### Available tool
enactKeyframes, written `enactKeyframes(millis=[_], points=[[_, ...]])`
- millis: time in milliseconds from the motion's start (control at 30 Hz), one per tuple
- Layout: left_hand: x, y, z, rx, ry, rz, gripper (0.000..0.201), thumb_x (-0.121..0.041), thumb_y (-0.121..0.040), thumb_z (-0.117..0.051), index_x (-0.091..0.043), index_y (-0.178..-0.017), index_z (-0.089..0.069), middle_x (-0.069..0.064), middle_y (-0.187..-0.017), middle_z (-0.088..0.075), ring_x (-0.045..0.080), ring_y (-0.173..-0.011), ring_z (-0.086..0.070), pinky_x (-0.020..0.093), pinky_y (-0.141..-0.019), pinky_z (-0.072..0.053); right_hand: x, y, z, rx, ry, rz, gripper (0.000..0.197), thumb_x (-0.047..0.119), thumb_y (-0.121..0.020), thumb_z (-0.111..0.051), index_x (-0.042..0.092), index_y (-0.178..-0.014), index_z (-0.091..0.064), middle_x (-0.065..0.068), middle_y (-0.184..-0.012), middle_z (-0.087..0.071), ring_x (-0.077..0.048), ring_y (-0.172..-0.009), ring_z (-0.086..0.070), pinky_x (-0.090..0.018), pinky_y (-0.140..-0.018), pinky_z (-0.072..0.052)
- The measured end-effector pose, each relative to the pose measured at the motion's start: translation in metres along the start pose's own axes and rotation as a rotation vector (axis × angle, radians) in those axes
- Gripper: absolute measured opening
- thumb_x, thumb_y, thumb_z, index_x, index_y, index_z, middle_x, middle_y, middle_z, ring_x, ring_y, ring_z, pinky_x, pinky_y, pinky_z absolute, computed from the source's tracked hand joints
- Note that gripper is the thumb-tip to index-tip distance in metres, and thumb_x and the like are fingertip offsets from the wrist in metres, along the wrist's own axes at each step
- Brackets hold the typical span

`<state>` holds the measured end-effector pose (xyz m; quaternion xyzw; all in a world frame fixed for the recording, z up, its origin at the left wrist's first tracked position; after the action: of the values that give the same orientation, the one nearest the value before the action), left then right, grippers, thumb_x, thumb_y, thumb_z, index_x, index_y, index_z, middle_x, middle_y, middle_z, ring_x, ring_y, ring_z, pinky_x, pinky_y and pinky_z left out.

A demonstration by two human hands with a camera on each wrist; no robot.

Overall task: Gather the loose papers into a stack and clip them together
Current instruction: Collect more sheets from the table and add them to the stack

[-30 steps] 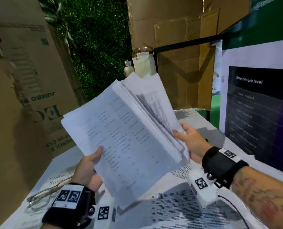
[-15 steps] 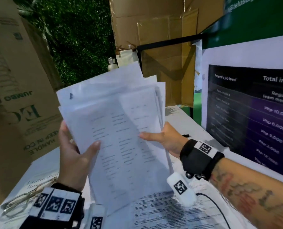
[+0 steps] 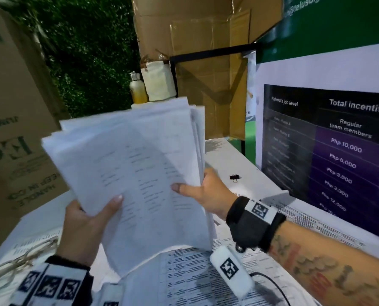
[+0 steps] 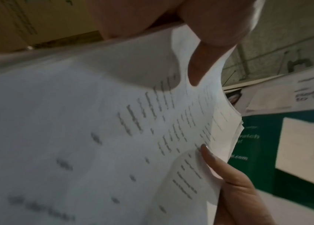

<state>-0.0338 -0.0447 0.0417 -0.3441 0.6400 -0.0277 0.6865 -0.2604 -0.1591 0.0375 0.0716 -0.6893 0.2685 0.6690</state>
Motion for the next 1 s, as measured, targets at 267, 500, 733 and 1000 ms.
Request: enactKeyframes(millis=[267,500,733,1000], points=[[0.020,0.006,0.010,0.011,-0.275,0.251,0.004,-0.011,-0.088,-0.067,-0.013,-0.084,-0.069,-0.022,-0.062,-0.073,0.019,-0.082,-0.067,0.036,-0.074,-0.052,-0.014,0.012,0.062,0.254,0.668,-0.242,0.077,0.046,-0.077,-0.078,0.027,-0.141,-0.041,0.001,-0.130,-0.059,-0.014,-0.107,-0.061,-0.031,-0.092,-0.053],[0.020,-0.001,-0.010,0.011,-0.164,0.311,0.016,-0.006,-0.089,-0.064,-0.006,-0.105,-0.068,0.009,-0.093,-0.074,0.029,-0.082,-0.070,0.037,-0.079,-0.054,-0.028,0.034,0.148,0.061,1.041,-0.676,0.083,0.049,-0.074,-0.080,0.018,-0.140,-0.041,-0.005,-0.138,-0.053,-0.018,-0.098,-0.058,-0.027,-0.070,-0.047],[0.035,0.010,-0.025,0.044,-0.077,0.399,0.012,-0.003,-0.087,-0.066,-0.010,-0.095,-0.072,0.000,-0.089,-0.079,0.030,-0.087,-0.073,0.040,-0.083,-0.054,-0.050,0.047,0.124,0.126,0.879,-0.697,0.059,0.029,-0.067,-0.088,0.015,-0.117,-0.061,-0.001,-0.099,-0.069,-0.018,-0.073,-0.066,-0.027,-0.059,-0.053],[0.023,-0.003,-0.001,-0.063,0.234,0.446,0.027,-0.013,-0.094,-0.054,-0.012,-0.118,-0.066,0.008,-0.124,-0.069,0.025,-0.105,-0.069,0.040,-0.088,-0.058,-0.031,0.038,0.134,-0.277,0.300,-0.392,0.020,0.008,-0.094,-0.063,0.004,-0.113,-0.060,-0.012,-0.084,-0.062,-0.007,-0.035,-0.055,-0.023,-0.036,-0.035]])
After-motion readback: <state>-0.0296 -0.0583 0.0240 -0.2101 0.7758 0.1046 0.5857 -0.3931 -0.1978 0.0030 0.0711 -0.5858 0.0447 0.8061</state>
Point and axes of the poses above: each hand's wrist, its own y-axis away from the middle knuckle, its own z-axis out of the back of the hand, x = y × z, the point moved 2 cm from there along -y, towards the middle knuckle
